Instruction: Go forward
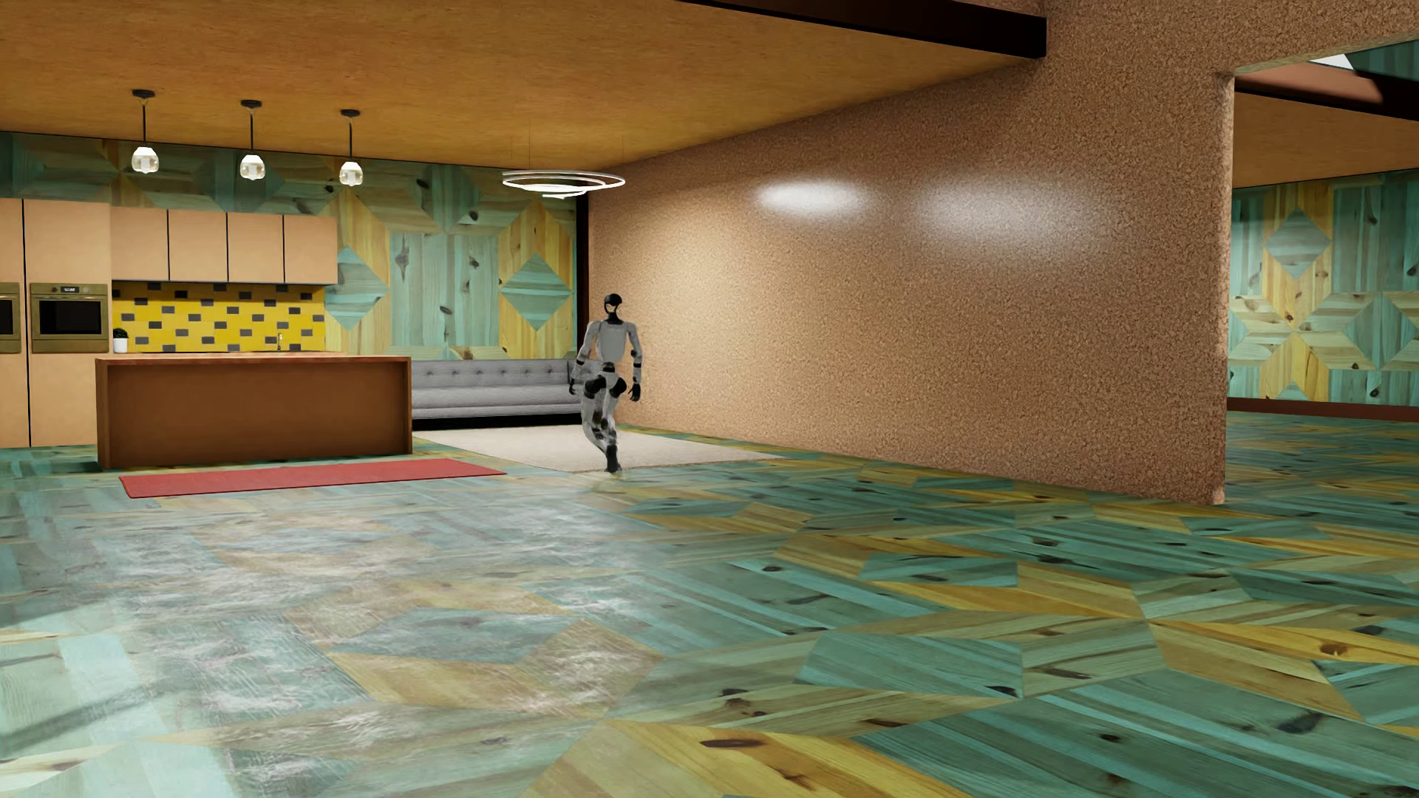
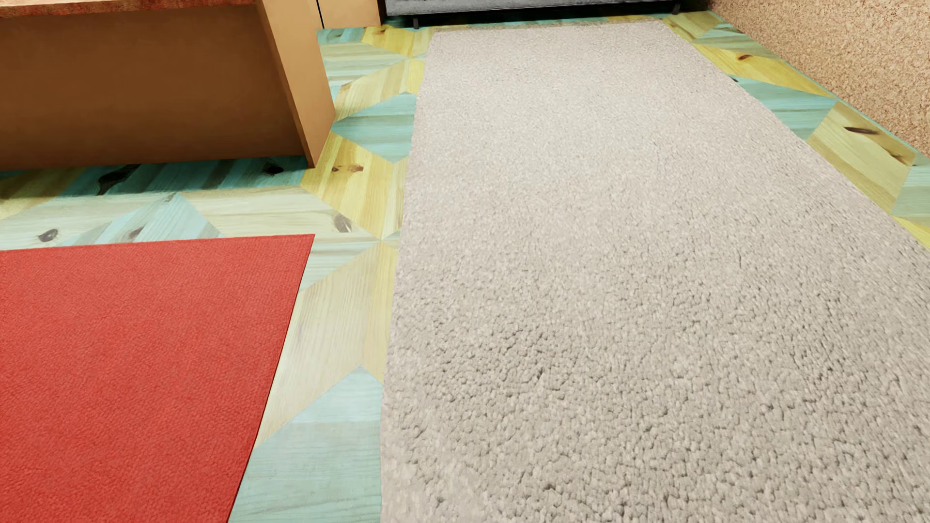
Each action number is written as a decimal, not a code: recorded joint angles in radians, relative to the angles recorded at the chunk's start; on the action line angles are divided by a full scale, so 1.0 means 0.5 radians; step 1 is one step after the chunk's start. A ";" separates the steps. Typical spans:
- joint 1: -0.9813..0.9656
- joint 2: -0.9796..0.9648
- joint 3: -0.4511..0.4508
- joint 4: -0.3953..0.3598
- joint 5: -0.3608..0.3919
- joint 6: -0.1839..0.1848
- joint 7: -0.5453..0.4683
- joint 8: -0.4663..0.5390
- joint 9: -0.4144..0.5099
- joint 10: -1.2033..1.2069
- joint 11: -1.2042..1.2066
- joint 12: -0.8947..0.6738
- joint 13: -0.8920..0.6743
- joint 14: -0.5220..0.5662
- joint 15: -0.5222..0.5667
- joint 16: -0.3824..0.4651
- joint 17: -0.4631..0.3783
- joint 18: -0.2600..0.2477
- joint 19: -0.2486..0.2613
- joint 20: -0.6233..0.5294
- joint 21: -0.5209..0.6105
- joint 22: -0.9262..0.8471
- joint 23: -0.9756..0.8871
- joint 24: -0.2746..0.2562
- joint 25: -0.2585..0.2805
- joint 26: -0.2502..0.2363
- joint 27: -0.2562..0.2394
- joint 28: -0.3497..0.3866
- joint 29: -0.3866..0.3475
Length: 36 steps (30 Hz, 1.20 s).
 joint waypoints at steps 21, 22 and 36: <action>0.205 -0.030 0.181 -0.288 -0.265 -0.025 0.000 0.000 0.042 -1.465 1.074 0.147 -0.158 -0.929 -0.031 -0.041 -0.015 0.000 0.000 -0.080 -0.204 0.118 0.022 0.000 0.000 0.000 0.000 0.000 0.000; 0.325 -0.129 0.082 -0.252 -0.272 -0.013 0.000 0.000 0.047 -1.511 0.816 0.074 -0.119 -1.025 0.003 -0.021 -0.011 0.000 0.000 -0.046 -0.199 0.098 -0.015 0.000 0.000 0.000 0.000 0.000 0.000; -0.292 0.444 0.233 -0.064 0.042 -0.042 0.000 0.000 0.017 0.089 -0.253 0.063 -0.068 -0.300 0.006 -0.099 0.022 0.000 0.000 0.042 -0.106 0.050 -0.037 0.000 0.000 0.000 0.000 0.000 0.000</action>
